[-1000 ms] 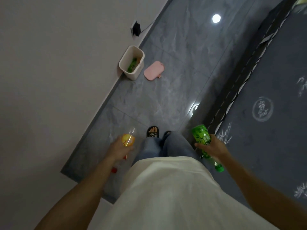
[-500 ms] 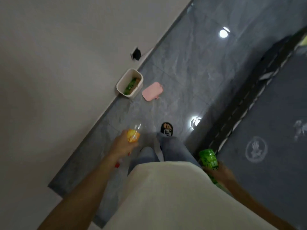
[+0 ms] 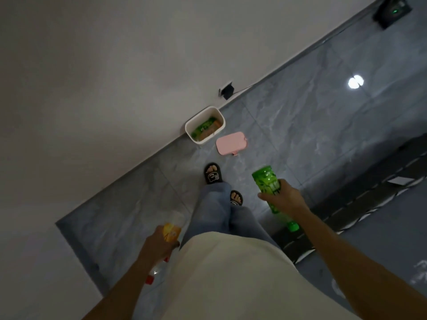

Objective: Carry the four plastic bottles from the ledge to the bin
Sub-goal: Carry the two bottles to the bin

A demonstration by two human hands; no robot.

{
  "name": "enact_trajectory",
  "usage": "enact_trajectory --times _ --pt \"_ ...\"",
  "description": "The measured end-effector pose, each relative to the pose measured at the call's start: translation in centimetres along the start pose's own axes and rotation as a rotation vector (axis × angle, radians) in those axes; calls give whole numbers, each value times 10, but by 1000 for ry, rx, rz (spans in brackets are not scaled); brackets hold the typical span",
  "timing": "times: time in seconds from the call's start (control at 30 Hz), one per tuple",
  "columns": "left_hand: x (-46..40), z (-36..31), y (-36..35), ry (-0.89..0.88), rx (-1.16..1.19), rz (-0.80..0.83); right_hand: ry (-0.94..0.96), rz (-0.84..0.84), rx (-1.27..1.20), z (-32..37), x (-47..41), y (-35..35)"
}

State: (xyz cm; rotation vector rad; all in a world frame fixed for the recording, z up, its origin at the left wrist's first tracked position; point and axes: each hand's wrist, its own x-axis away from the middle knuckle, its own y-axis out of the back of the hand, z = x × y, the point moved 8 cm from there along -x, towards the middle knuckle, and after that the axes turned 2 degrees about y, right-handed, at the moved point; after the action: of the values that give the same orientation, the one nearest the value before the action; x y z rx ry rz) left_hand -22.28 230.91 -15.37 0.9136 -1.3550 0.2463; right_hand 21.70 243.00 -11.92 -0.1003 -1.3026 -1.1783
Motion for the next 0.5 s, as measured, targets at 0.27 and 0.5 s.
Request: enact_trajectory --times 0.27,0.5 --pt "-41 -65 28 -36 98 11 31 72 106 51 -49 3" --pt "-70 -165 55 -171 200 -16 -54 146 133 18 -74 12"
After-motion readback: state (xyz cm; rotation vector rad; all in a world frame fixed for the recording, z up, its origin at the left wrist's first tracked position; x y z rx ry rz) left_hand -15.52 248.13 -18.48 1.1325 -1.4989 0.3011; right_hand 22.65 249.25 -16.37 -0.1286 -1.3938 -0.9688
